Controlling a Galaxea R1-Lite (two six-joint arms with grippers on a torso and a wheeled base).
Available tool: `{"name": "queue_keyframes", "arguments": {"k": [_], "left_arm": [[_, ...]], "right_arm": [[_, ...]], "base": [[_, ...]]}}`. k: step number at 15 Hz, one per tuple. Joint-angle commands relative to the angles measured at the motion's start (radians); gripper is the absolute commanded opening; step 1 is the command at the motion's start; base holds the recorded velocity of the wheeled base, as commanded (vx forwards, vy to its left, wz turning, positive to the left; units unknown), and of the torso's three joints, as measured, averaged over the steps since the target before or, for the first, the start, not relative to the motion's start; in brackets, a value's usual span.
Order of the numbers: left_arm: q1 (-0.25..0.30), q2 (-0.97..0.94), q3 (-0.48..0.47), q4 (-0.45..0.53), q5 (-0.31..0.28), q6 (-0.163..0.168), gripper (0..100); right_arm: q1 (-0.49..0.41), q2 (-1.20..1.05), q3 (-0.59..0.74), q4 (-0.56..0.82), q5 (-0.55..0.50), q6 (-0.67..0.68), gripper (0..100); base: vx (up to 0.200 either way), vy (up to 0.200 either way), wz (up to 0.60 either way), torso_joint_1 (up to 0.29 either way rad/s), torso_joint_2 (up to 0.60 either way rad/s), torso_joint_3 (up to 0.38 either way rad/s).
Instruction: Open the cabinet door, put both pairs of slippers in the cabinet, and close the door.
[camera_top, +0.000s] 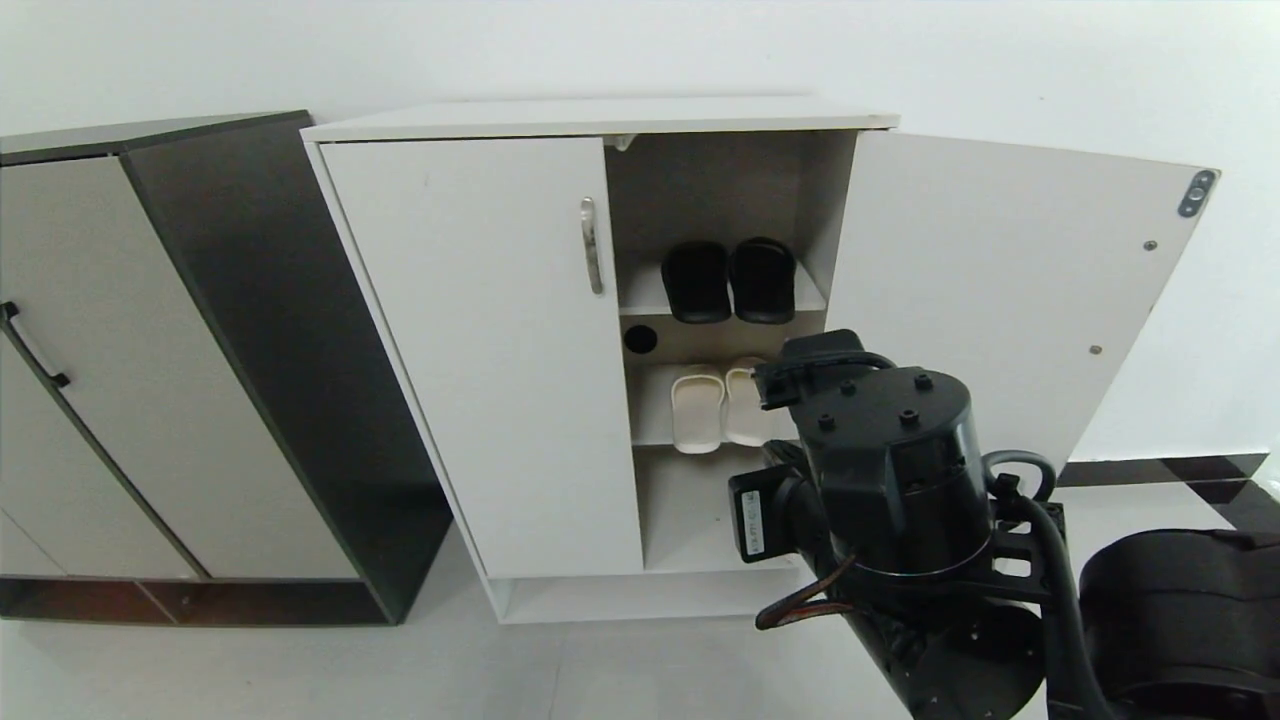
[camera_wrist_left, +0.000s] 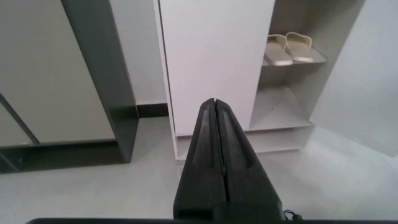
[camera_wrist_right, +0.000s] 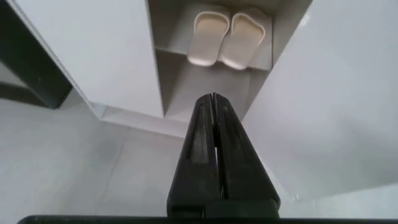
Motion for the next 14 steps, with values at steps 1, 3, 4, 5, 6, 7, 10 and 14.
{"name": "queue_keyframes", "arguments": {"k": [1, 3, 4, 5, 6, 7, 10, 14], "left_arm": [[0.0, 0.0, 0.0, 0.0, 0.0, 0.0, 0], [0.0, 0.0, 0.0, 0.0, 0.0, 0.001, 0], [0.0, 0.0, 0.0, 0.0, 0.0, 0.001, 0], [0.0, 0.0, 0.0, 0.0, 0.0, 0.001, 0], [0.0, 0.0, 0.0, 0.0, 0.0, 0.001, 0], [0.0, 0.0, 0.0, 0.0, 0.0, 0.001, 0], [0.0, 0.0, 0.0, 0.0, 0.001, 0.003, 0], [0.0, 0.0, 0.0, 0.0, 0.001, 0.001, 0]], "right_arm": [[0.0, 0.002, 0.0, -0.001, 0.0, 0.0, 0], [-0.003, 0.002, 0.011, -0.001, 0.0, 0.0, 0], [-0.004, 0.002, 0.011, -0.001, 0.0, 0.002, 0], [-0.006, 0.001, 0.012, -0.001, 0.002, 0.002, 0], [-0.007, 0.001, 0.012, -0.001, 0.0, 0.0, 0], [-0.01, 0.001, 0.012, -0.001, 0.002, 0.0, 0], [-0.026, 0.002, 0.012, 0.001, 0.002, -0.001, 0], [-0.041, 0.004, 0.025, 0.001, 0.003, -0.003, 0]], "base": [[-0.2, 0.0, 0.0, 0.002, 0.0, 0.007], [0.0, 0.0, 0.0, 0.0, 0.0, 0.0], [0.0, 0.0, 0.0, 0.0, 0.0, 0.0], [0.0, 0.0, 0.0, 0.0, 0.0, 0.0], [0.0, 0.0, 0.0, 0.0, 0.0, 0.0], [0.0, 0.0, 0.0, 0.0, 0.0, 0.0], [0.0, 0.0, 0.0, 0.0, 0.0, 0.0], [0.0, 0.0, 0.0, 0.0, 0.0, 0.0]]}}
